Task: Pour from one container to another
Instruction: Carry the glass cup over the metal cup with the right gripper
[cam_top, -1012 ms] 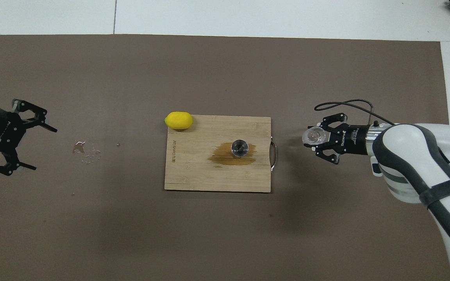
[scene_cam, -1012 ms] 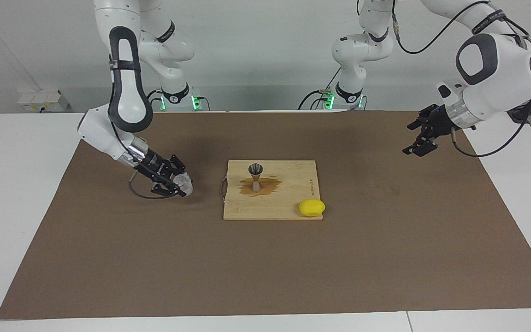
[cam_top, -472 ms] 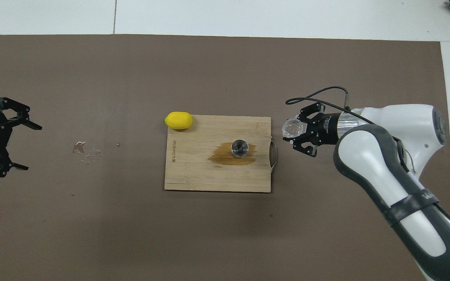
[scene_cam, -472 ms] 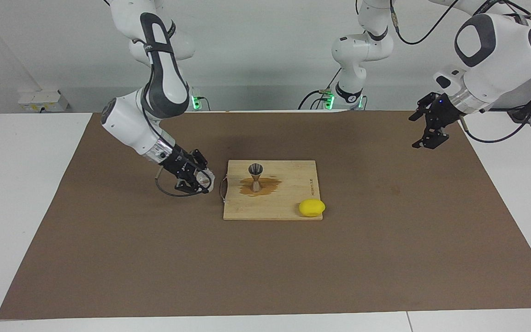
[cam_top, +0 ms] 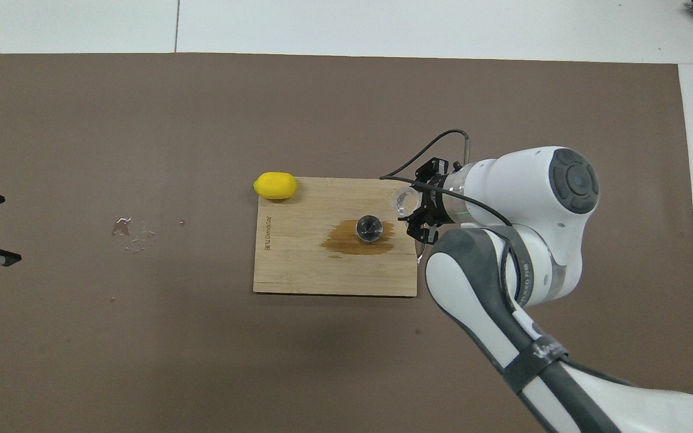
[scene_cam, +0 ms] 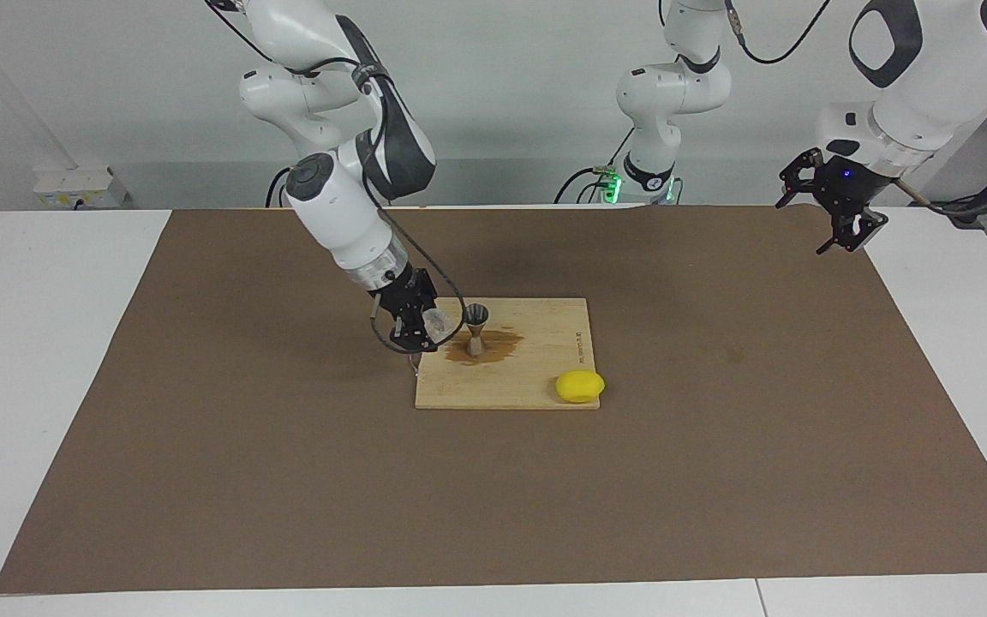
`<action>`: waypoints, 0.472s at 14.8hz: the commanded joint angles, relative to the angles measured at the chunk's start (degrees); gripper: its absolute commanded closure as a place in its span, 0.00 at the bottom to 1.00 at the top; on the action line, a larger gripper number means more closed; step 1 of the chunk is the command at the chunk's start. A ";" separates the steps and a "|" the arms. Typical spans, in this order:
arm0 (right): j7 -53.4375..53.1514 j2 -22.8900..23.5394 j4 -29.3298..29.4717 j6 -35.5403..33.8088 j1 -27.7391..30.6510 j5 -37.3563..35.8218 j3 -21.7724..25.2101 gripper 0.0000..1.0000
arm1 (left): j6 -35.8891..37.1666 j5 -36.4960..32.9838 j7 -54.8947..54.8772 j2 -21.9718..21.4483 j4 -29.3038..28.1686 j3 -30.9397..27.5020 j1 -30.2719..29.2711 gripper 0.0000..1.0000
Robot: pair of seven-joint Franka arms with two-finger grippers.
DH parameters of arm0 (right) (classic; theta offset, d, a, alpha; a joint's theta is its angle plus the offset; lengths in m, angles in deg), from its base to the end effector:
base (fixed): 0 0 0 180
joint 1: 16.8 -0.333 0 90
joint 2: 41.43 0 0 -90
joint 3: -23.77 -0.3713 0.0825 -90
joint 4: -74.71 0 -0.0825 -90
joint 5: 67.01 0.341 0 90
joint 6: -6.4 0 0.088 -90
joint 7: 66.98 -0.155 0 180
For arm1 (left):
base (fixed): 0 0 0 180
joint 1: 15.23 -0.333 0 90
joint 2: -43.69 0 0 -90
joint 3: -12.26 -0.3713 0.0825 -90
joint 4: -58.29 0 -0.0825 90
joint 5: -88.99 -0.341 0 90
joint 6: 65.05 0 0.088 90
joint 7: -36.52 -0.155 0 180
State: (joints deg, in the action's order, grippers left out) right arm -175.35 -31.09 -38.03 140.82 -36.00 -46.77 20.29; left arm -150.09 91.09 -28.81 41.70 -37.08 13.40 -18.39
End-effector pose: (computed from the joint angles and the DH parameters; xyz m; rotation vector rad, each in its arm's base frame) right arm 0.5449 0.2443 0.4347 -1.8479 2.1494 0.2573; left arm 0.4793 0.0108 0.6032 2.5764 -1.5892 -0.1534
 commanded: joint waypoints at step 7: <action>-8.16 0.65 1.99 -0.82 -4.62 -14.43 0.05 1.00 | 0.58 -1.48 37.89 -2.05 -0.52 -0.09 1.50 0.00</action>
State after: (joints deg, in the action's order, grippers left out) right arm -181.21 -31.02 -37.19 140.76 -40.00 -57.99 20.28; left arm -149.42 90.74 1.76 40.55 -37.08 13.72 -17.83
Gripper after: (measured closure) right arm 0.493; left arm 0.000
